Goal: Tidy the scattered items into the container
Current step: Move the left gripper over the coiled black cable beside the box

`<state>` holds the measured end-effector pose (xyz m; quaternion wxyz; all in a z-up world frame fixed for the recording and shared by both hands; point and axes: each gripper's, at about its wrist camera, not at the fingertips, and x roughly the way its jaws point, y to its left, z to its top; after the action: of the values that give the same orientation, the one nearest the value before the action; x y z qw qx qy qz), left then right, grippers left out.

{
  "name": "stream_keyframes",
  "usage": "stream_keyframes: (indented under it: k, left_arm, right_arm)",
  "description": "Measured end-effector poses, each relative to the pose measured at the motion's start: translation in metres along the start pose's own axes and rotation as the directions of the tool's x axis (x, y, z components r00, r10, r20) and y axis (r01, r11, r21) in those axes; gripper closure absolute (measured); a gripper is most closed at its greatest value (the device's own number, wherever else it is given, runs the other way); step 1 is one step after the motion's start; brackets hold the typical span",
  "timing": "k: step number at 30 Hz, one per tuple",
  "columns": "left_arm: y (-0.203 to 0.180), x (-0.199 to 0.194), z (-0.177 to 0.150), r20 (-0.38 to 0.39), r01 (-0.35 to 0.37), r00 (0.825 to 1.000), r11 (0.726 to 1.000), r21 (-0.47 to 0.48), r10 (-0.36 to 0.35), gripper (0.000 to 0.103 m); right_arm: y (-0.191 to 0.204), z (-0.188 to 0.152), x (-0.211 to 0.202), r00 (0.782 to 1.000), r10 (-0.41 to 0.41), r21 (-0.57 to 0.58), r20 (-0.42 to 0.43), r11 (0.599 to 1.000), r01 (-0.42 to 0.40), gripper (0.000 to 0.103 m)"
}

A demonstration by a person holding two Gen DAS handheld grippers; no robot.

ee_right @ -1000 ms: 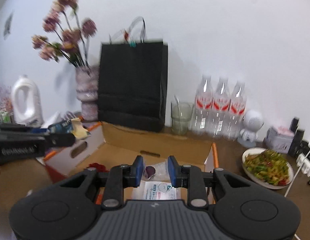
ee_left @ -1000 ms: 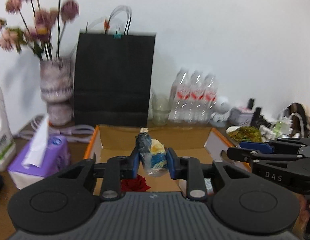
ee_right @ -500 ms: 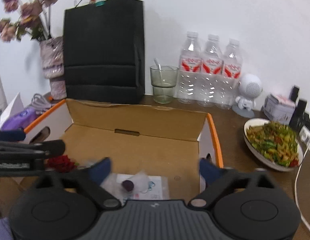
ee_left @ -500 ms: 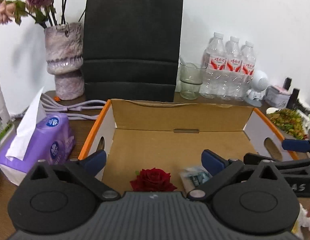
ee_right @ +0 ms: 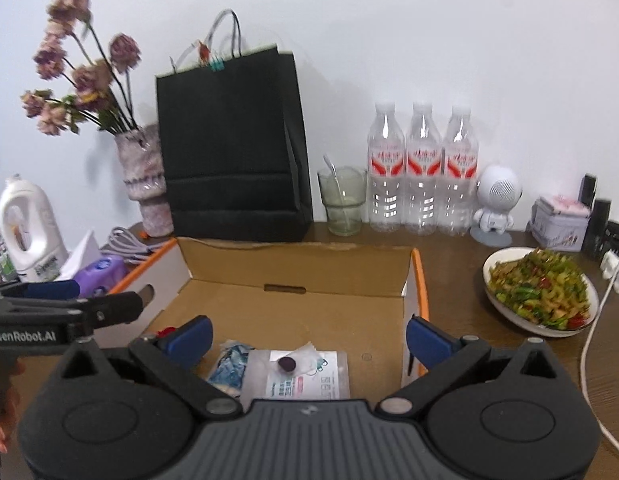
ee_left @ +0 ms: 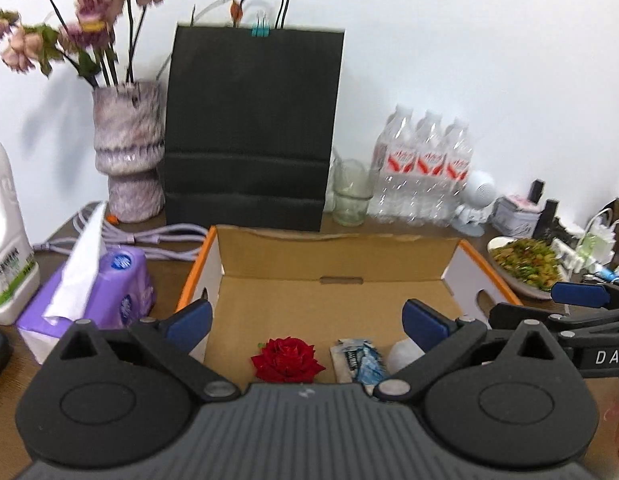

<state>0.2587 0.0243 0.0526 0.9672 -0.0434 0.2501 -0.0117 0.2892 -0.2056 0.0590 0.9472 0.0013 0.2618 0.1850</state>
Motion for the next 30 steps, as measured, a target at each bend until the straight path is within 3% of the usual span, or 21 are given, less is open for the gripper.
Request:
stream_keyframes:
  k: [7, 12, 20, 24, 30]
  left_arm:
    - [0.001, -0.048, -0.009, 0.033, 0.022, 0.999, 0.999, 0.023, -0.023, 0.000]
    - [-0.007, -0.065, -0.038, -0.026, 0.084, 0.996, 0.992, 0.094, -0.082, 0.000]
    - [-0.038, -0.066, -0.101, -0.143, 0.162, 0.982, 0.948, 0.274, -0.127, 0.000]
    - [-0.052, -0.058, -0.115, -0.177, 0.180, 0.976, 0.920, 0.348, -0.124, 0.000]
    - [-0.064, -0.043, -0.126, -0.185, 0.172, 0.978, 0.875, 0.452, -0.096, 0.000]
  right_arm:
    - [-0.001, -0.012, -0.057, 0.998, 0.004, -0.043, 0.059, 0.999, -0.002, 0.000]
    - [-0.003, -0.033, -0.081, 0.998, 0.000, -0.068, 0.057, 0.998, 0.004, 0.000]
    - [-0.001, -0.093, -0.088, 0.999, -0.031, -0.088, -0.026, 0.996, 0.029, 0.000]
    - [0.006, -0.117, -0.083, 0.996, -0.049, -0.121, -0.070, 0.992, 0.040, 0.000]
    - [0.010, -0.123, -0.076, 0.995, -0.058, -0.102, -0.080, 0.994, 0.050, 0.000]
